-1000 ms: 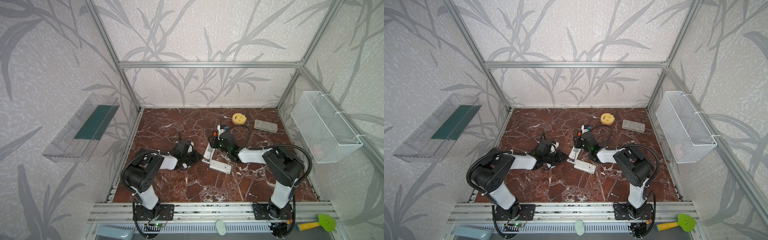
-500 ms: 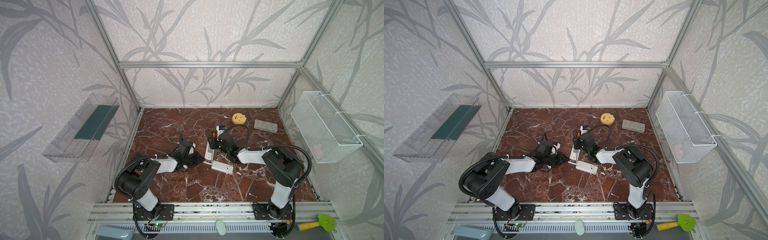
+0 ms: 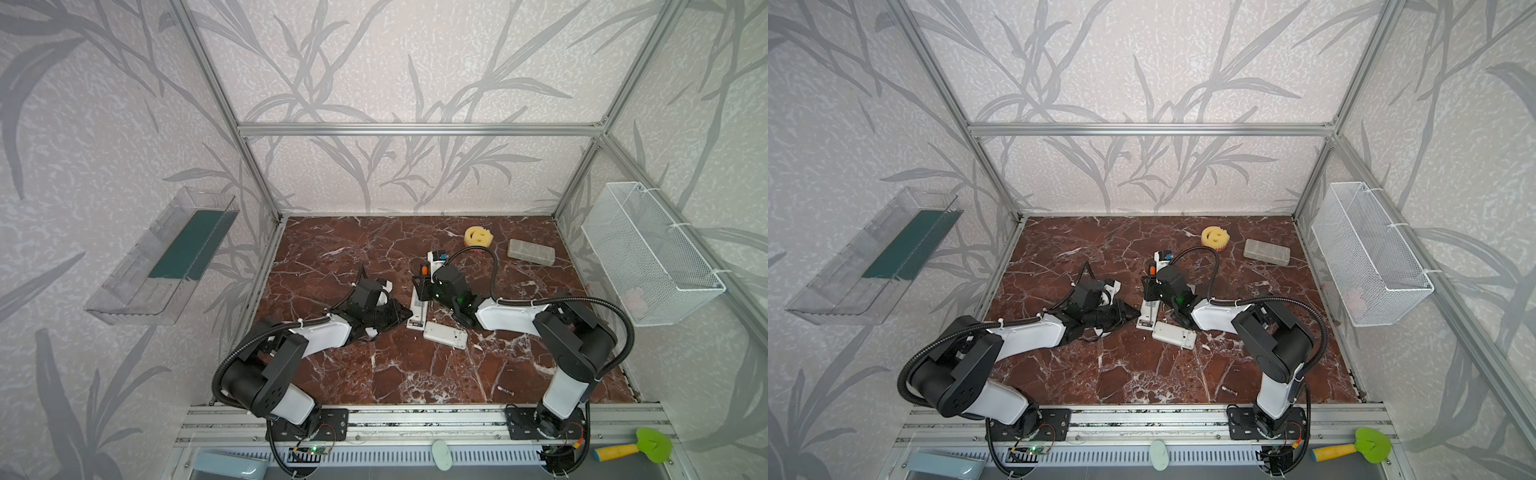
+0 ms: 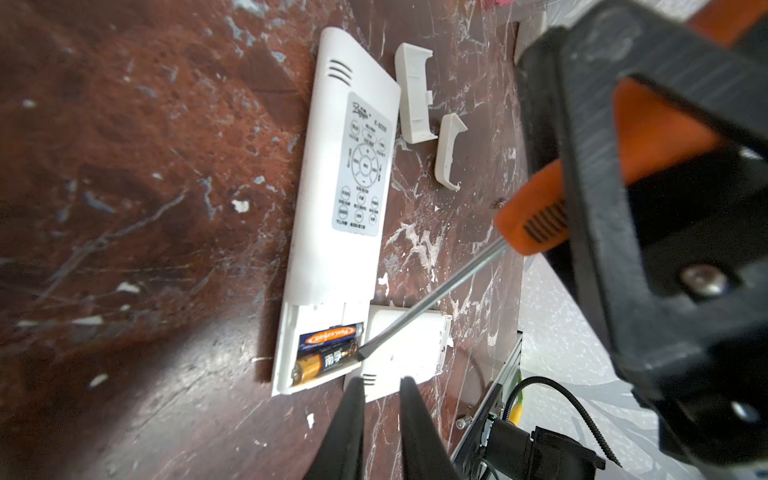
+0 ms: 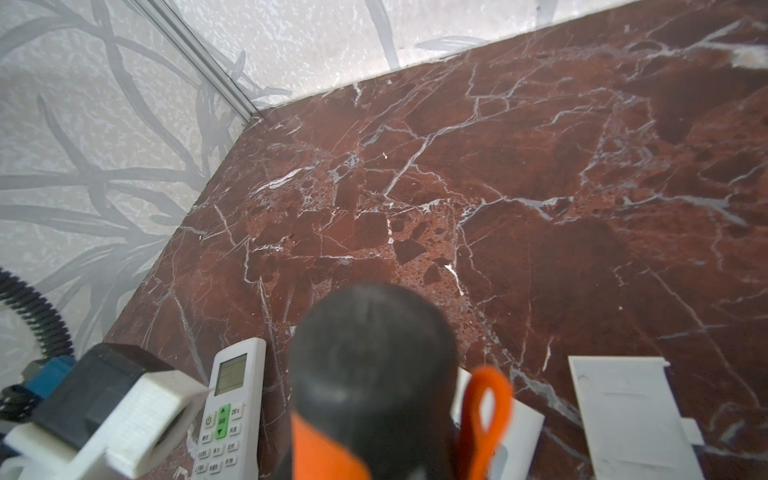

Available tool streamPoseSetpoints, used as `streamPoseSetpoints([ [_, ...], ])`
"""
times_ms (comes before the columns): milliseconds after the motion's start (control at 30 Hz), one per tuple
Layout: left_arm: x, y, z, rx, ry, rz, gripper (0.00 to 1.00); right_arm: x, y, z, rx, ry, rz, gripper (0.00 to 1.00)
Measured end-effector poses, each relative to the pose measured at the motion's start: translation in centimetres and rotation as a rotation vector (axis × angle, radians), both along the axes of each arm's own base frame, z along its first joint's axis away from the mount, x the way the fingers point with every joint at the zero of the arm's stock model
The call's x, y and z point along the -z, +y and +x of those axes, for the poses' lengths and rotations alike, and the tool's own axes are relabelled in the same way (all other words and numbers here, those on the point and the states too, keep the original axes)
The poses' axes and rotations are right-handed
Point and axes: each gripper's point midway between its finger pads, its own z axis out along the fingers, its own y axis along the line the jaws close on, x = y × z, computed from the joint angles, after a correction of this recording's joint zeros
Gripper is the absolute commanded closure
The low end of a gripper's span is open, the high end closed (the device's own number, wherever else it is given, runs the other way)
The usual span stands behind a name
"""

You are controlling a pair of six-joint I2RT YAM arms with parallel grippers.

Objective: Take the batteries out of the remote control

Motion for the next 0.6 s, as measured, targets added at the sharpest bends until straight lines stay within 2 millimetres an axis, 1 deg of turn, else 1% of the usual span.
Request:
streamPoseSetpoints([
  [67,0.5,0.3,-0.2,-0.003,0.014,0.023,0.79,-0.9,0.4,-0.4,-0.020,-0.023,-0.016,1.00],
  [133,1.0,0.6,-0.5,-0.006,0.032,0.045,0.78,-2.3,0.8,-0.8,-0.038,-0.057,-0.026,1.00],
  [200,1.3,0.9,-0.5,-0.012,0.037,0.059,0.78,-4.0,1.3,-0.9,-0.053,-0.095,-0.030,1.00],
  [300,1.7,1.1,-0.6,-0.014,0.037,0.075,0.79,-5.7,2.0,-0.7,-0.073,-0.140,-0.033,1.00],
  [400,2.3,1.5,-0.9,-0.019,0.045,0.098,0.79,-5.9,2.1,-0.6,-0.082,-0.145,-0.054,1.00],
  [533,2.9,1.6,-1.2,-0.012,0.050,0.117,0.80,-5.2,2.1,-0.7,-0.085,-0.129,-0.113,1.00],
  [600,3.4,1.7,-1.2,-0.009,0.055,0.126,0.82,-4.7,1.7,-0.4,-0.065,-0.122,-0.150,1.00],
])
